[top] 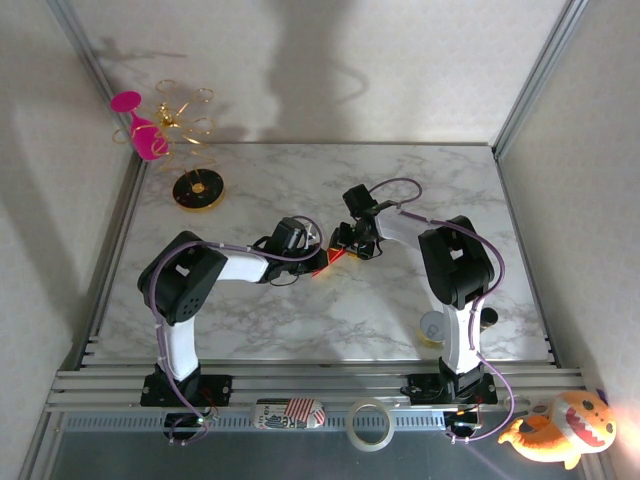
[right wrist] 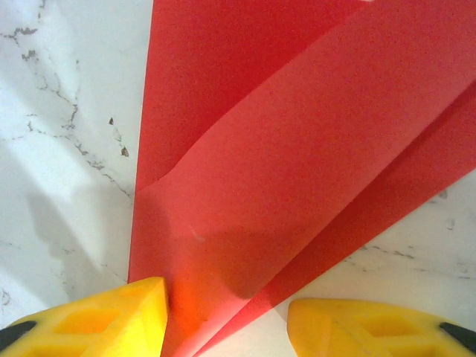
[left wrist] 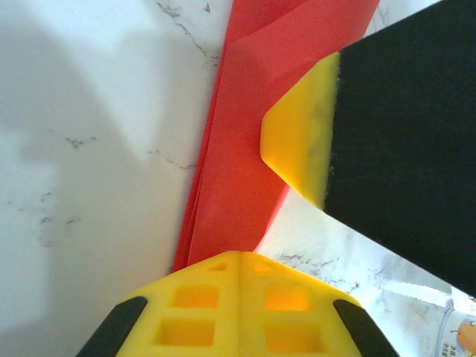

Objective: Fold a paper plane with a square sheet of paper (pick it up from the middle)
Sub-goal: Fold the wing for the fifth time at the center of the table.

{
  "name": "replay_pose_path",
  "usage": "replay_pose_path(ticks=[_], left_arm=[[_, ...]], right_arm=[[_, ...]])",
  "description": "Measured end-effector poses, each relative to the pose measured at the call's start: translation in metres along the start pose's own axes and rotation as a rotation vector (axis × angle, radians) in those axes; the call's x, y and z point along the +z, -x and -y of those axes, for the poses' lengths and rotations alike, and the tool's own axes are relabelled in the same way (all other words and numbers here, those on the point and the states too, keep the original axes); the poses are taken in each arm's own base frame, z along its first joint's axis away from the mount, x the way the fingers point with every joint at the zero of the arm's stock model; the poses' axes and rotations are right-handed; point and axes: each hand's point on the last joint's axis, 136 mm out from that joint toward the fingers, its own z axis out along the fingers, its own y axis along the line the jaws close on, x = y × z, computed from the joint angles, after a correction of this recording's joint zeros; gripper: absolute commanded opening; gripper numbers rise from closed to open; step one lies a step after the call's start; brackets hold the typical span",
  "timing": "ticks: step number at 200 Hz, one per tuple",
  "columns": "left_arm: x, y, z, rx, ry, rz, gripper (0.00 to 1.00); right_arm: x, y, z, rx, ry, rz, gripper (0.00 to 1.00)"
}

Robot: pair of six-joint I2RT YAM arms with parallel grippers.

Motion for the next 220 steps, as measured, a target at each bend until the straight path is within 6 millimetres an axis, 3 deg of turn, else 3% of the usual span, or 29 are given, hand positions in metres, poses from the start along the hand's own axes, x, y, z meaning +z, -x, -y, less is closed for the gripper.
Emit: replay_pose_path(ticks=[178,220], left_arm=[[0.002,0.001,-0.008,-0.006,0.036,0.011,0.0],[0.002,0.001,-0.008,-0.008,0.042,0.006,0.0]], right_arm=[[-0.001,0.0,-0.001,-0.006,-0.001,-0.002,0.54],[-0.017,0.007,-0.013,-0.051,0.038,0.026,0.56]])
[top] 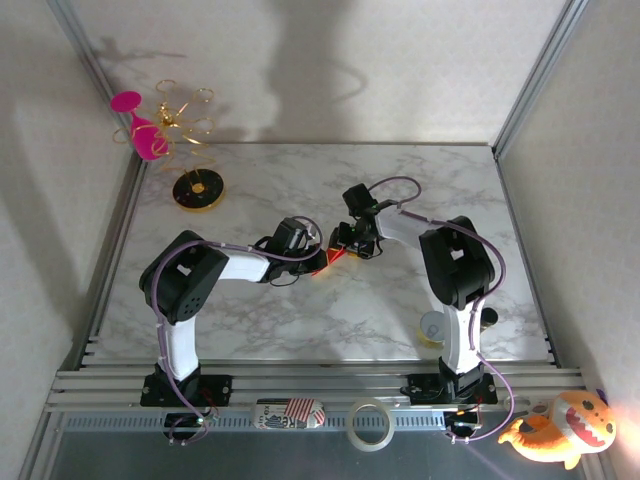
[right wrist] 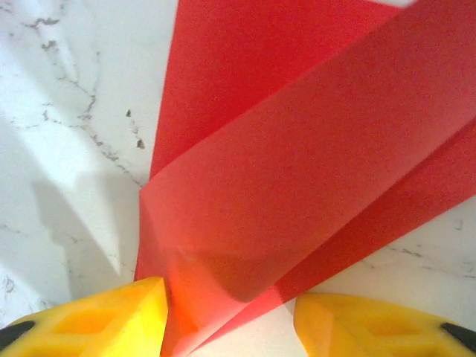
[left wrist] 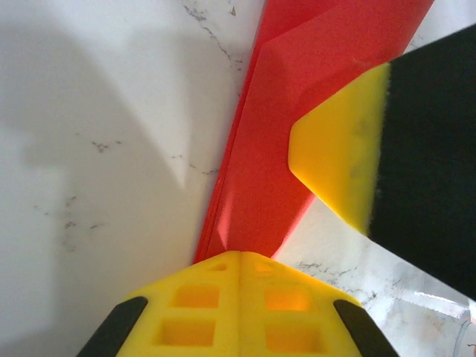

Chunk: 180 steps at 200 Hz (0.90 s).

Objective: Fold a paper plane with a square sheet of paper (pick it up from the middle)
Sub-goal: Fold the wing for the fifth time at the center of the table.

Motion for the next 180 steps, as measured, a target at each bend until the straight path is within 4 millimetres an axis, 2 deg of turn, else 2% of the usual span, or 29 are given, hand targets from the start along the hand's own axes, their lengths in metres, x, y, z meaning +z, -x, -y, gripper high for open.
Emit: replay_pose_path(ticks=[12,31,57,78,93,112,142,180], left_arm=[[0.0,0.0,0.0,0.0,0.002,0.0,0.0],[0.0,0.0,0.0,0.0,0.003,0.001,0.0],[0.0,0.0,0.0,-0.001,0.003,0.0,0.0],[0.0,0.0,0.0,-0.001,0.005,-0.001,0.0],[0.0,0.001,0.0,-0.002,0.006,-0.002,0.0],[0.0,0.0,0.0,-0.003,0.008,-0.005,0.0],[0.0,0.0,0.0,-0.002,0.01,-0.007,0.0],[0.0,0.0,0.0,-0.001,0.012,-0.009,0.0]], right_arm=[[-0.003,0.004,-0.002,-0.018,0.017,0.022,0.58],[-0.013,0.025,0.005,-0.028,0.027,0.111,0.62],[-0.047,0.042,0.015,-0.028,0.066,0.231,0.6],[-0.073,0.041,0.001,-0.074,0.145,0.31,0.55],[-0.081,0.037,-0.011,-0.12,0.203,0.343,0.49],[-0.076,0.03,-0.022,-0.161,0.244,0.342,0.37],[-0.05,0.016,-0.032,-0.186,0.254,0.281,0.19],[-0.016,0.003,-0.028,-0.162,0.229,0.2,0.11]])
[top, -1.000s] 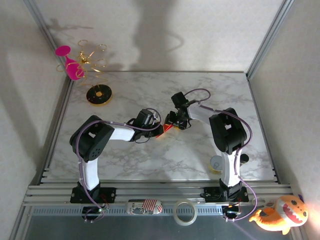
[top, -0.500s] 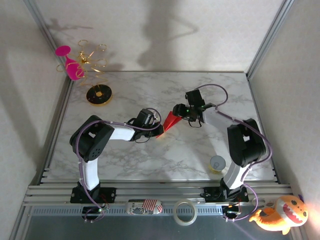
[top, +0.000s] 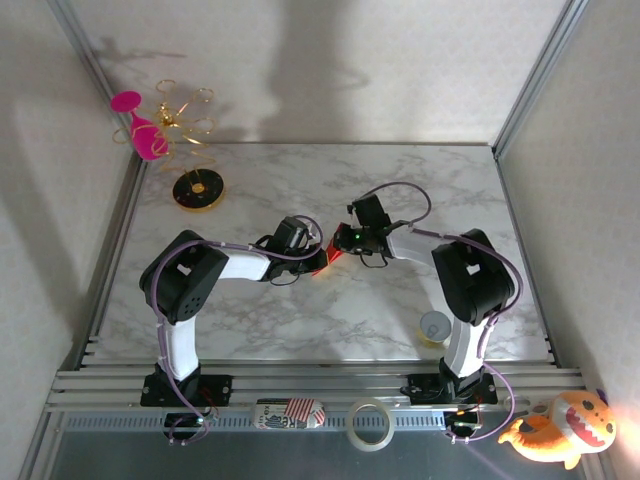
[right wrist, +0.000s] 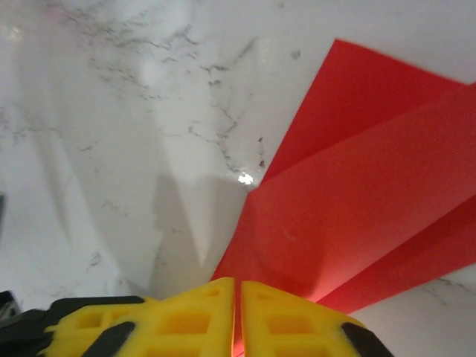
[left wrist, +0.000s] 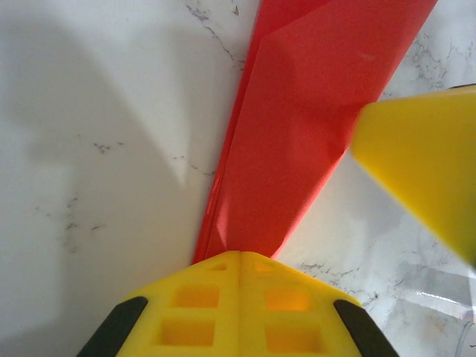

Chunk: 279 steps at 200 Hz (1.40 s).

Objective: Fold a paper plane with a square sheet of paper (pick it up from the middle)
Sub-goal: Fold the wing for the fifth time at the center of the table.

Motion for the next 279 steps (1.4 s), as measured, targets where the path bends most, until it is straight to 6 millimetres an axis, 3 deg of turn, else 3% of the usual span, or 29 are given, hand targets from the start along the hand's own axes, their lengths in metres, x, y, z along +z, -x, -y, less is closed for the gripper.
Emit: replay_pose_path(ticks=[66,109,279], left_arm=[[0.0,0.0,0.0,0.003,0.001,-0.001,0.0],[0.0,0.0,0.0,0.003,0.004,-0.003,0.0],[0.0,0.0,0.0,0.006,0.006,-0.005,0.0]], right_arm=[[0.013,-0.001,-0.002,0.007,0.003,-0.023,0.09],[0.017,-0.004,0.009,0.022,-0.045,-0.031,0.09],[0.013,0.0,0.019,0.068,-0.038,0.023,0.11]])
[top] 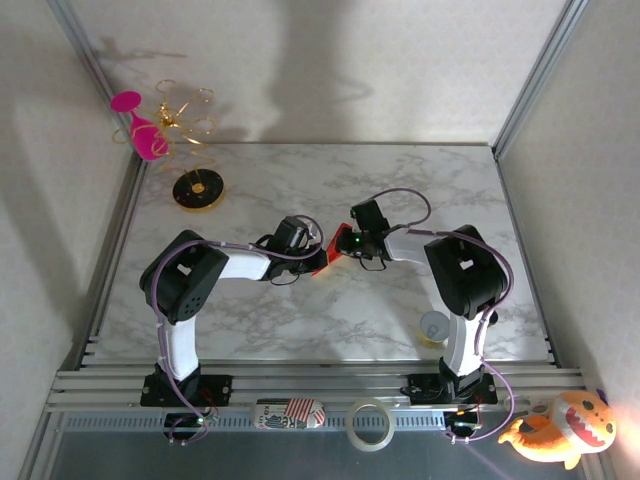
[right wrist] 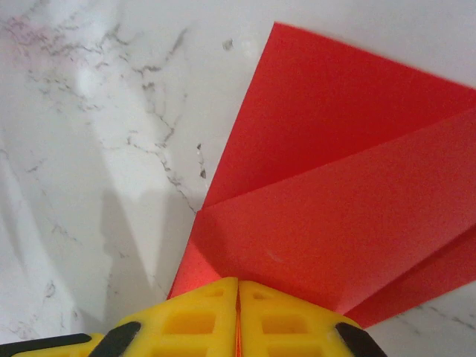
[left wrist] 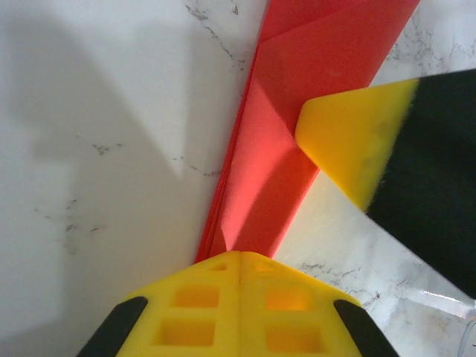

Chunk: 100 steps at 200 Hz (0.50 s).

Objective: Fold a paper plane with a square sheet of paper (pick it up from the middle)
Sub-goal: Fold the wing for the fifth time at the center of the table.

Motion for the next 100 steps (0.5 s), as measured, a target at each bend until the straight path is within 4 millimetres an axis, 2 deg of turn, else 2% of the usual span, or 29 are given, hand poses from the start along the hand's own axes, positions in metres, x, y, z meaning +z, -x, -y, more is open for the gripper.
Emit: replay_pose_path(ticks=[28,60,87,100], left_arm=[[0.0,0.0,0.0,0.0,0.0,0.0,0.0],[0.0,0.0,0.0,0.0,0.0,-0.001,0.0],[0.0,0.0,0.0,0.0,0.0,0.0,0.0],[0.0,0.0,0.0,0.0,0.0,0.0,0.0]], right_arm=[[-0.004,0.015,-0.001,0.005,0.004,0.029,0.11],[-0.006,0.024,0.014,0.03,-0.03,0.056,0.11],[-0.005,0.017,0.031,0.06,-0.057,0.051,0.11],[-0.004,0.017,0.033,0.07,-0.046,0.063,0.1]])
